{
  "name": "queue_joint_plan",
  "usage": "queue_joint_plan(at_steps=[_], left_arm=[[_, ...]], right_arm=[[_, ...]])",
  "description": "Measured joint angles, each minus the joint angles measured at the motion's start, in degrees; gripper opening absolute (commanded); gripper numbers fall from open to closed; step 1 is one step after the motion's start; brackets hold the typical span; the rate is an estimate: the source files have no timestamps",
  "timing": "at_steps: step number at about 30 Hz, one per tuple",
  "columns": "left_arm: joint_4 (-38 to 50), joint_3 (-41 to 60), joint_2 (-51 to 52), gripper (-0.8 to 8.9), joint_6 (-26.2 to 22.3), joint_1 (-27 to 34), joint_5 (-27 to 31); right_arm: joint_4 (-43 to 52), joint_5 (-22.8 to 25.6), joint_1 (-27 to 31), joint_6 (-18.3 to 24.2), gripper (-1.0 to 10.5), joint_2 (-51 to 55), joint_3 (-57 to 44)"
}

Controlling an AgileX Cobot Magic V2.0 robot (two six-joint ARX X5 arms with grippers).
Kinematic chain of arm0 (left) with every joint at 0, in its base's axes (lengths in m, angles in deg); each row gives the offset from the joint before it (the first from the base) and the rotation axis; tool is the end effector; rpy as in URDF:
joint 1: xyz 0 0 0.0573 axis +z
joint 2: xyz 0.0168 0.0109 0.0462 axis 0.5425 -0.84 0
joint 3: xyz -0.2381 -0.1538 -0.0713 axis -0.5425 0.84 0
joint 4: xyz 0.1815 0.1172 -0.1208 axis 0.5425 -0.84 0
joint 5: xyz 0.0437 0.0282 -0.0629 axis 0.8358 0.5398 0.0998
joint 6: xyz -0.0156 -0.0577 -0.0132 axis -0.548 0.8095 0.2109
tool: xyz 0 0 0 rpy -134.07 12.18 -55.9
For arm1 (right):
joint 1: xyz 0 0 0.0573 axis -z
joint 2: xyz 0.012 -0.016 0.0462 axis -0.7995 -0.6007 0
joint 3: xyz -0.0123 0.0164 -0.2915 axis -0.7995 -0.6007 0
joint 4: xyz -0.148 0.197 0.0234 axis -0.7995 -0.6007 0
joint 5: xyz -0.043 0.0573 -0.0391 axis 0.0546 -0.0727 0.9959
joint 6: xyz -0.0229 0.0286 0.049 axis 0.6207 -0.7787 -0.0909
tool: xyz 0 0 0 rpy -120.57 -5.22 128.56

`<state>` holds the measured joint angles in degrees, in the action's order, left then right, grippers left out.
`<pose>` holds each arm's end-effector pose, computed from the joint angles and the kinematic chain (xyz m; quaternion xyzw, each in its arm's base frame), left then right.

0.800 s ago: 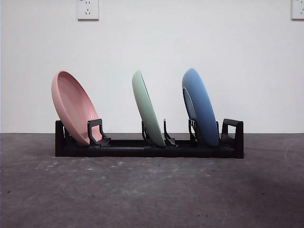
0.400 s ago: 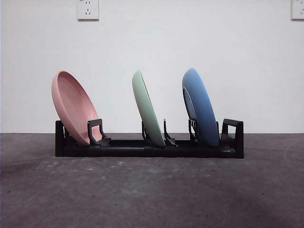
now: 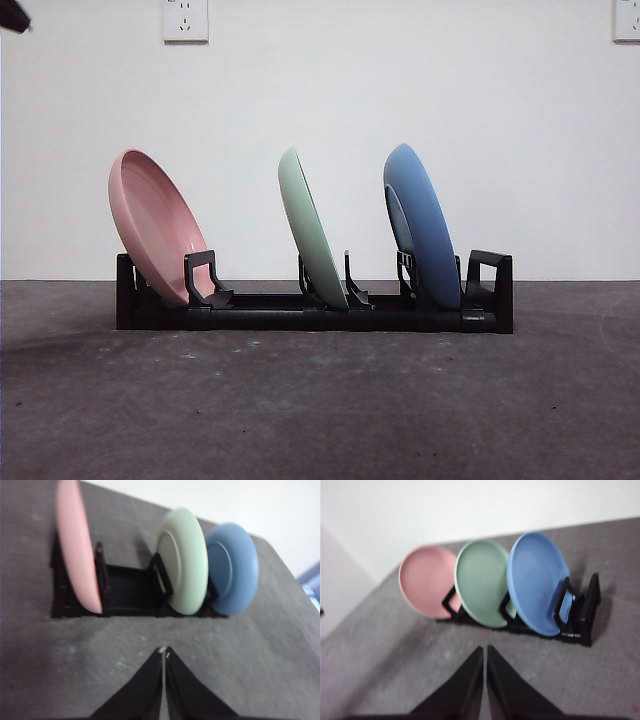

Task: Place the plate

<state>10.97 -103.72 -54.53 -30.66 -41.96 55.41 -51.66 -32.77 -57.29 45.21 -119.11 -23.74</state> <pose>0.1225 -0.0354 0.3344 -0.1813 0.2489 -0.2266 0.9240 0.0808 0.0273 0.3587 0.1570 0.2027 0.2759 0.9264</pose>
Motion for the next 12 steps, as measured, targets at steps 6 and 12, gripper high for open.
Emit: queue_joint_plan(at_steps=[6,12], left_arm=[[-5.1,-6.2,-4.8,0.09,-5.6,-1.2,-5.5],[-4.6,-6.4,-5.4,0.1,-11.1,-2.3,-7.3]], right_arm=[[-4.8,-4.5,-1.9,7.8,0.1,-7.3,3.8],[-5.2,-4.8,-3.1,10.8,0.1,-10.8,3.8]])
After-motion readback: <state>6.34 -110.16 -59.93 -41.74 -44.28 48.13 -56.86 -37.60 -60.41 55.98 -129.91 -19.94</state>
